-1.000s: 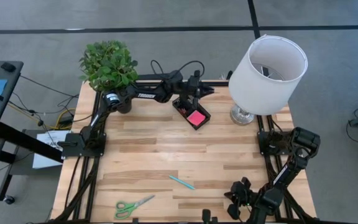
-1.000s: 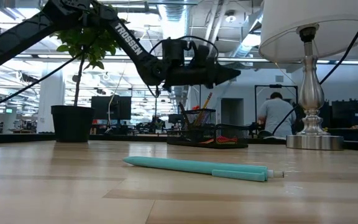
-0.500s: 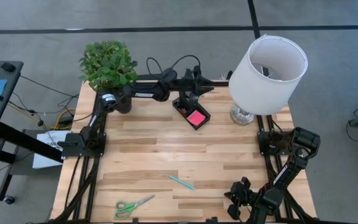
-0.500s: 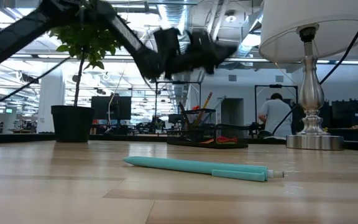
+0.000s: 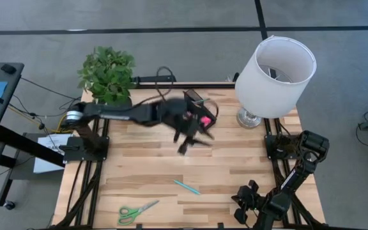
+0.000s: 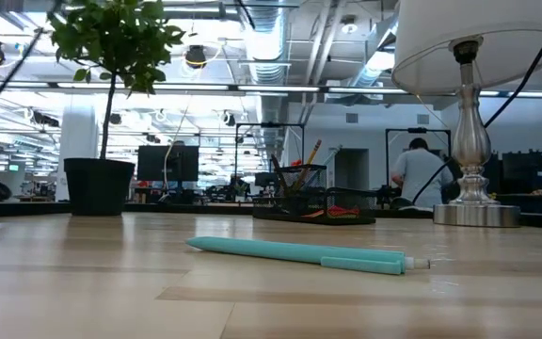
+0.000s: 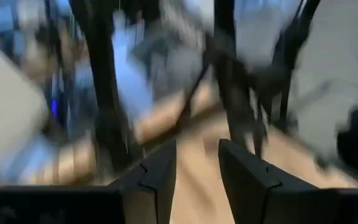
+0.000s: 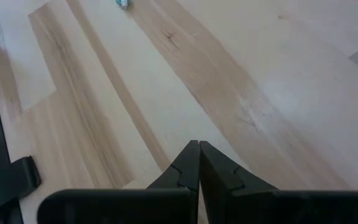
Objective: Pick and place office supplies into organizer
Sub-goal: Put the blue pen into the desk organizer
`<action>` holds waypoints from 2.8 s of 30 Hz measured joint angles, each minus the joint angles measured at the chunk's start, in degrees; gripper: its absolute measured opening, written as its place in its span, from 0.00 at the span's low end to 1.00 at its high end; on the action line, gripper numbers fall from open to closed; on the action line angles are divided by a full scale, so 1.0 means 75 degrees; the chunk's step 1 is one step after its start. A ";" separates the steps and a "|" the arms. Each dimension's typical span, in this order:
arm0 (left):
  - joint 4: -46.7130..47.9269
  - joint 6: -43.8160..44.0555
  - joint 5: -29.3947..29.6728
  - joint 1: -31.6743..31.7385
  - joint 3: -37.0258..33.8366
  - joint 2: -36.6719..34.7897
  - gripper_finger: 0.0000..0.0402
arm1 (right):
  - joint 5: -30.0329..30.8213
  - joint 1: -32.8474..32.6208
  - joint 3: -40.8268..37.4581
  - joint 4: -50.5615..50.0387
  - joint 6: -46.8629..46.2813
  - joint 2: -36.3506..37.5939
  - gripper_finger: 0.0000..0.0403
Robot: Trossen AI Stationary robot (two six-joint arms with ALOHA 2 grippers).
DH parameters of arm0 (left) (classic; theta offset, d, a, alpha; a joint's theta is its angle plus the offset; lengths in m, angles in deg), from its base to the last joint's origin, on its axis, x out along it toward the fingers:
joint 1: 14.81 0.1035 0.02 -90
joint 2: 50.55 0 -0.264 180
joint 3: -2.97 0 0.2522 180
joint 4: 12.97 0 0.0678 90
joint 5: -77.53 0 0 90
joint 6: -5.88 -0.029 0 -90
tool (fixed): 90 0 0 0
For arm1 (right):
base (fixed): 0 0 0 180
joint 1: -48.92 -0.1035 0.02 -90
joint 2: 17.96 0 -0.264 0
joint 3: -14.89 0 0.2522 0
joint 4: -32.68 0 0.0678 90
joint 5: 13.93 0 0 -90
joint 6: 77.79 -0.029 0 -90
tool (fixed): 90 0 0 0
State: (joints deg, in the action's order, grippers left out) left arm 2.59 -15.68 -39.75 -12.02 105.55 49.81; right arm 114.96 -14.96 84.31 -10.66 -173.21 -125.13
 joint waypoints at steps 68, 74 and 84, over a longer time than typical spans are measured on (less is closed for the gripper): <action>0.2589 0.3953 0.3697 -0.3363 0.0999 0.3641 0.28 | -0.0816 0.1221 -0.0017 -0.0169 0.0793 0.0006 0.00; 0.4076 0.3515 0.4224 -0.3375 0.2238 0.3609 0.28 | -0.0805 0.1221 -0.0017 -0.0169 0.0793 0.0005 0.00; 0.4341 0.3320 0.3852 -0.3439 0.2654 0.4539 0.28 | -0.0800 0.1221 -0.0020 -0.0165 0.0793 0.0003 0.00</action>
State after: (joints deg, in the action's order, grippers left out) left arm 35.15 9.22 -10.86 -37.81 125.45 83.85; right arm 108.96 -5.80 84.16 -11.90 -167.27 -125.11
